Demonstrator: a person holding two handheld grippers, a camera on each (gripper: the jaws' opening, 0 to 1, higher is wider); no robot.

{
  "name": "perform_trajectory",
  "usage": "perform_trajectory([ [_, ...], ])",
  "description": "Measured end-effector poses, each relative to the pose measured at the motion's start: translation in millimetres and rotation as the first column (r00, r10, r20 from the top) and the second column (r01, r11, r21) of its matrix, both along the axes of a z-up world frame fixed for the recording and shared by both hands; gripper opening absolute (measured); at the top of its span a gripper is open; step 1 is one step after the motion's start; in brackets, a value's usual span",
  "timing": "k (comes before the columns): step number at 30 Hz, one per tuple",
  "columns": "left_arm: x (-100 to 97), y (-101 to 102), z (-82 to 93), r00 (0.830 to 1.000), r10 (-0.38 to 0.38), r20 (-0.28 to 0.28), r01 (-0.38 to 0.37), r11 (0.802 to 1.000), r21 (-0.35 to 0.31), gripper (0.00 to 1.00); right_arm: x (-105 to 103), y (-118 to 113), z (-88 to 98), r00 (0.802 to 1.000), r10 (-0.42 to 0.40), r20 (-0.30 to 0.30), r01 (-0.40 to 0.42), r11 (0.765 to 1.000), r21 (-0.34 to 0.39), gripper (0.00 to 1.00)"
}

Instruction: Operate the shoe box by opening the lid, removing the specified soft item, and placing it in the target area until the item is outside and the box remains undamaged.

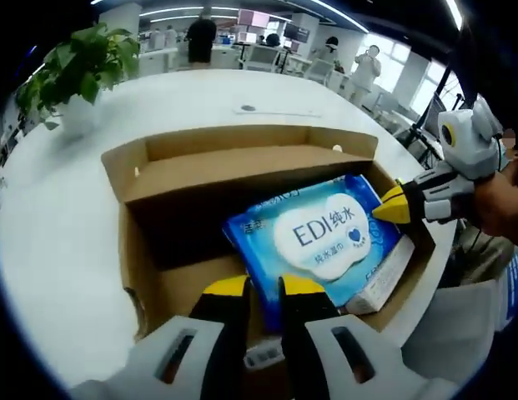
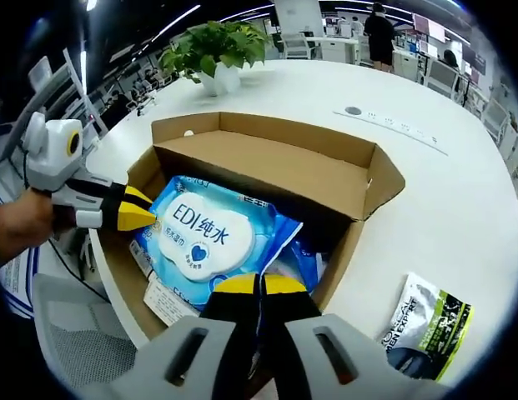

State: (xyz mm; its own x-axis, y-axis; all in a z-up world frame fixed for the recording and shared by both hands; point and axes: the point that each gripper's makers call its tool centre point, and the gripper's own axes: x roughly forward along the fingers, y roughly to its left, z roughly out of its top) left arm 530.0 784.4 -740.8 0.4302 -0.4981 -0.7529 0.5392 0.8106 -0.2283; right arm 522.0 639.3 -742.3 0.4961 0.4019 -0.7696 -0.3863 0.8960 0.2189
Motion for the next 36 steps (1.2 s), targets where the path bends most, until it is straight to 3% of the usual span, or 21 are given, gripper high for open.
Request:
perform_trajectory([
  [6,-0.1,-4,-2.1,1.0,-0.008,-0.002,0.008,1.0,0.006,0.09,0,-1,-2.7,1.0,-0.008,-0.005,0.008,1.0,0.007,0.0],
  [11,0.8,-4,-2.6,1.0,-0.025,0.007,0.025,0.999,0.023,0.0,0,-1,-4.2,1.0,-0.011,-0.005,0.011,1.0,0.01,0.0],
  [18,1.3,-5,-1.4,0.999,-0.033,0.026,0.032,0.999,0.043,0.0,0,0,-3.6,1.0,-0.015,-0.004,0.015,1.0,0.016,0.0],
  [26,2.4,-4,13.4,0.999,-0.014,0.037,0.013,1.0,0.028,0.0,-1,1,2.4,1.0,-0.012,-0.001,0.012,1.0,0.02,0.0],
  [36,4.8,-1,45.6,0.997,-0.004,0.074,0.004,1.0,0.008,0.0,2,3,29.9,0.999,-0.007,0.031,0.006,0.999,0.032,0.0],
])
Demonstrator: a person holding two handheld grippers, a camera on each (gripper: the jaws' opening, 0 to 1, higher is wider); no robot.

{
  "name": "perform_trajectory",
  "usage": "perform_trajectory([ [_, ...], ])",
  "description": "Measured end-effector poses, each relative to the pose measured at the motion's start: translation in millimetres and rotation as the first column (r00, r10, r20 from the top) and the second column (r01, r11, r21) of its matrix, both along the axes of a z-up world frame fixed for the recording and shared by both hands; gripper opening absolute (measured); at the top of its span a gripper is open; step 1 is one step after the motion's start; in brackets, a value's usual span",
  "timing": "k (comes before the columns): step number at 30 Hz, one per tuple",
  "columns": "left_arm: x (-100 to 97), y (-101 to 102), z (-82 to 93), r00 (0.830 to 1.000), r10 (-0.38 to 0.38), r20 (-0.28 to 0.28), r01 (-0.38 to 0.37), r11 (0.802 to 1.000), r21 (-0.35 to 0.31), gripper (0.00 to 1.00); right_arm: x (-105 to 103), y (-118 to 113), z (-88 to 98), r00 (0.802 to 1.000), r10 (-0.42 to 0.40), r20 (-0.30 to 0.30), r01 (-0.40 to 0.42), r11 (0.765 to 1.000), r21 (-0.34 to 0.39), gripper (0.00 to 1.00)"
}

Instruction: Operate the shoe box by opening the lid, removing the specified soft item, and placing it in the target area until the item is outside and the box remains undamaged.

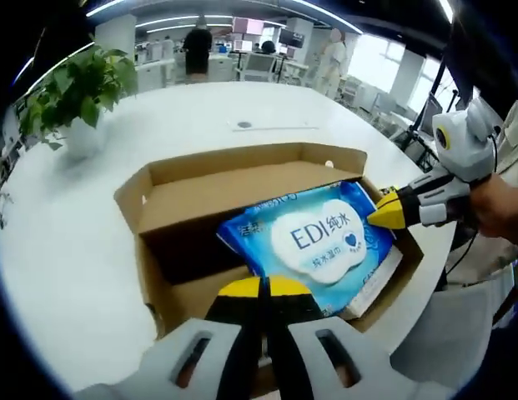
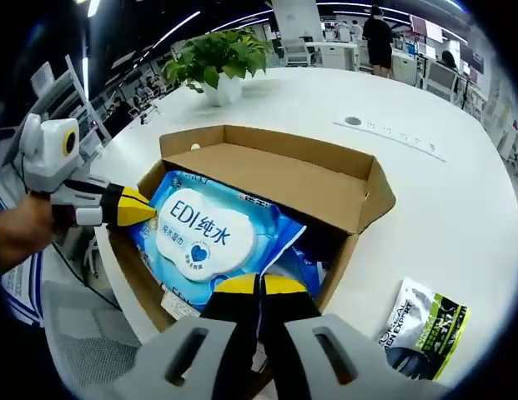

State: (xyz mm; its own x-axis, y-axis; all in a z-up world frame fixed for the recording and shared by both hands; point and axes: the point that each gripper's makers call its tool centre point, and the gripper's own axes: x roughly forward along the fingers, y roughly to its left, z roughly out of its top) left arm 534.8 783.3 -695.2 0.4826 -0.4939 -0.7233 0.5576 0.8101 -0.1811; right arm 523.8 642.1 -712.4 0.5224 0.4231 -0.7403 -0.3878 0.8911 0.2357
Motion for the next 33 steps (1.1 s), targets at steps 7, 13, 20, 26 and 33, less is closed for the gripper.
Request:
perform_trajectory([
  [7,-6.5,0,18.2,1.0,0.002,0.018,-0.002,1.0,-0.012,0.0,-5,0,17.0,1.0,-0.001,0.02,0.001,1.0,0.009,0.0],
  [13,-11.1,-6,34.7,0.999,-0.005,0.035,0.006,1.0,-0.023,0.0,-10,-6,33.2,0.999,-0.01,0.043,0.009,1.0,0.016,0.0],
  [20,-15.7,-25,51.7,0.998,-0.033,0.06,0.035,0.999,-0.033,0.0,-18,-25,49.4,0.997,-0.037,0.068,0.036,0.999,0.018,0.0],
  [26,-18.9,-49,56.0,0.995,-0.073,0.066,0.076,0.997,-0.035,0.0,-26,-51,56.2,0.994,-0.074,0.078,0.073,0.997,0.02,0.0],
  [33,-24.0,-82,52.0,0.99,-0.127,0.056,0.129,0.991,-0.035,0.0,-37,-83,54.3,0.991,-0.116,0.073,0.114,0.993,0.021,0.0],
])
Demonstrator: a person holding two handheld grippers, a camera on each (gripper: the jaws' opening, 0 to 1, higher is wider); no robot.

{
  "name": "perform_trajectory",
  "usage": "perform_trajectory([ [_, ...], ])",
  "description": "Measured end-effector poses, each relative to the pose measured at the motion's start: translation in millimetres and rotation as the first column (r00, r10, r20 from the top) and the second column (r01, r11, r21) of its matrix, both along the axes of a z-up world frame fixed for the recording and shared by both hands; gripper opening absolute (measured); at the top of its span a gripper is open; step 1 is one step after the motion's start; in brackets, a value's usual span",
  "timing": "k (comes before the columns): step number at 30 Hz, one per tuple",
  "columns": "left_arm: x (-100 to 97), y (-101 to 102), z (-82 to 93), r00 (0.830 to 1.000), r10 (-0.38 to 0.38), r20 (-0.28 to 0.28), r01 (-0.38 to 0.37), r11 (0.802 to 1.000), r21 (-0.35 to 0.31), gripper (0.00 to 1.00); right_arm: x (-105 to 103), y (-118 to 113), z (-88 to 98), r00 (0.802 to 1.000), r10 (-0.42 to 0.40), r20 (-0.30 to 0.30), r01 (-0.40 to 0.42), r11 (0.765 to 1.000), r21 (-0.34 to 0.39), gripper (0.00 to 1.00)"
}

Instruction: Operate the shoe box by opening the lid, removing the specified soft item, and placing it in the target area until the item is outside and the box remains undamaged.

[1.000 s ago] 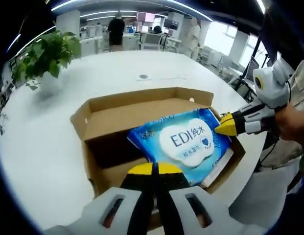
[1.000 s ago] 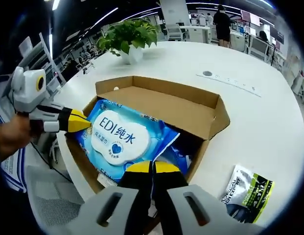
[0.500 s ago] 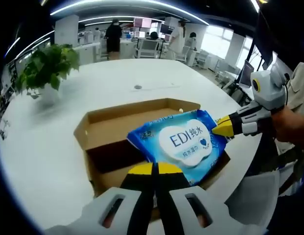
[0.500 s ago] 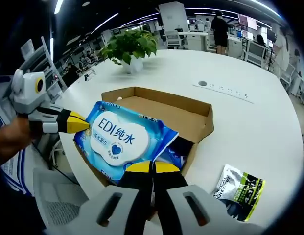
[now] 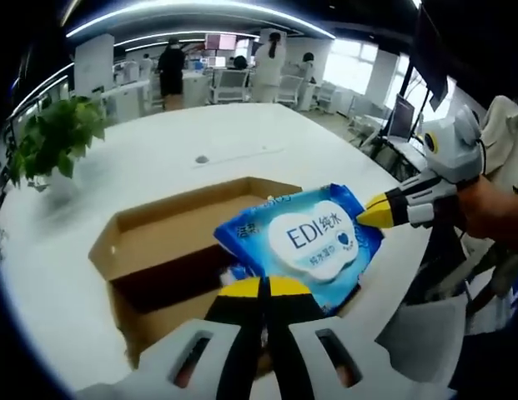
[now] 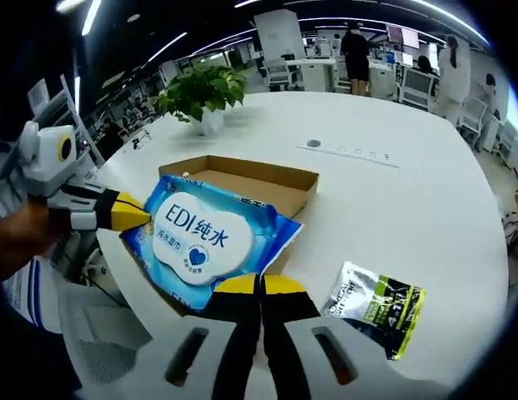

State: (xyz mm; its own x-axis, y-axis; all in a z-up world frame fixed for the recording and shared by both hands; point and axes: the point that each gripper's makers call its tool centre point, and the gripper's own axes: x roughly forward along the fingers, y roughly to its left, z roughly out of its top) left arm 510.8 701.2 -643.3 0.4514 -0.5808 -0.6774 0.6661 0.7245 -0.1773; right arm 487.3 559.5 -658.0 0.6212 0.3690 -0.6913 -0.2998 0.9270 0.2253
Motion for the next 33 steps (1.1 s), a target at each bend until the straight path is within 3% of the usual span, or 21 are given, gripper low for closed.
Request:
perform_trajectory([
  [14,-7.8,-56,-3.7,0.998,-0.068,-0.016,0.068,0.998,-0.001,0.0,-14,-53,-8.1,0.998,-0.064,-0.017,0.064,0.998,0.001,0.0],
  [33,-16.5,-137,-23.6,0.986,-0.159,-0.046,0.16,0.987,0.005,0.0,-29,-129,-27.0,0.988,-0.143,-0.053,0.143,0.99,-0.011,0.0],
])
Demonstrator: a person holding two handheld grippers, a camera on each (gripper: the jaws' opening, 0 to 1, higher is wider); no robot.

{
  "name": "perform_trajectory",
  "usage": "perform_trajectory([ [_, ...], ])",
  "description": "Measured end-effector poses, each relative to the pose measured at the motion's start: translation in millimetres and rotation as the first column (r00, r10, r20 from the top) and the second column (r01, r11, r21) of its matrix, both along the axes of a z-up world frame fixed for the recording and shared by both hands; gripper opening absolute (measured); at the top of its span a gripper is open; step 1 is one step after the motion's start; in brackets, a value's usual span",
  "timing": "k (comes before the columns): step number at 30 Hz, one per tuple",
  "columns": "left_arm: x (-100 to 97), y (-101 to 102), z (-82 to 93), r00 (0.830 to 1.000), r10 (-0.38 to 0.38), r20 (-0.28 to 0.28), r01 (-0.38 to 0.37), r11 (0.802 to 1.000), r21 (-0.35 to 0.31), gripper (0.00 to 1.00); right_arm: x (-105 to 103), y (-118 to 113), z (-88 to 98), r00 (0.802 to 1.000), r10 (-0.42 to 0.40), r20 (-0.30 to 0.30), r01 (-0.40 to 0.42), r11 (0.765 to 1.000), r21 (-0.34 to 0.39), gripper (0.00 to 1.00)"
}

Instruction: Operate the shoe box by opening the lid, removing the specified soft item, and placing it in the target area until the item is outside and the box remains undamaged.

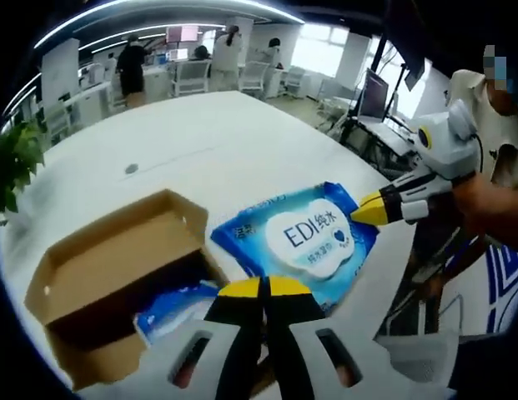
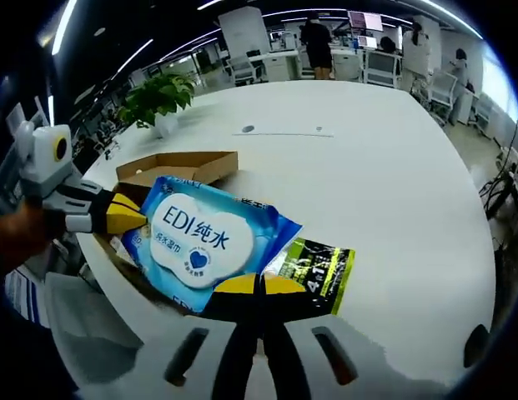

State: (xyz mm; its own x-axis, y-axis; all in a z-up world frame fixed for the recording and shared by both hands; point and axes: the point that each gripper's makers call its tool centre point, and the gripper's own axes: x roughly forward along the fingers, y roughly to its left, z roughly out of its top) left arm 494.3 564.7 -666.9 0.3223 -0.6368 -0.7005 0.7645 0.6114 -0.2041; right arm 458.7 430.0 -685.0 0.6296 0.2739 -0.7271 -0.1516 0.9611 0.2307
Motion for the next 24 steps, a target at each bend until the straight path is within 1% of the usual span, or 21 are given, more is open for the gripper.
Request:
perform_trajectory([
  [3,0.9,-10,-3.8,1.0,-0.009,-0.003,0.009,1.0,0.002,0.0,0,-11,-3.2,1.0,-0.009,-0.006,0.009,1.0,0.0,0.0],
  [7,-0.9,-22,-9.0,1.0,-0.018,-0.011,0.018,1.0,0.007,0.0,-1,-21,-8.1,1.0,-0.014,-0.014,0.014,1.0,-0.002,0.0],
  [17,-0.2,-42,-25.2,0.999,-0.027,-0.028,0.028,1.0,0.014,0.0,-1,-43,-23.0,0.999,-0.023,-0.037,0.023,1.0,-0.008,0.0],
  [24,1.7,-57,-40.3,0.999,-0.033,-0.044,0.034,0.999,0.023,0.0,0,-57,-36.4,0.998,-0.028,-0.058,0.028,1.0,-0.007,0.0],
])
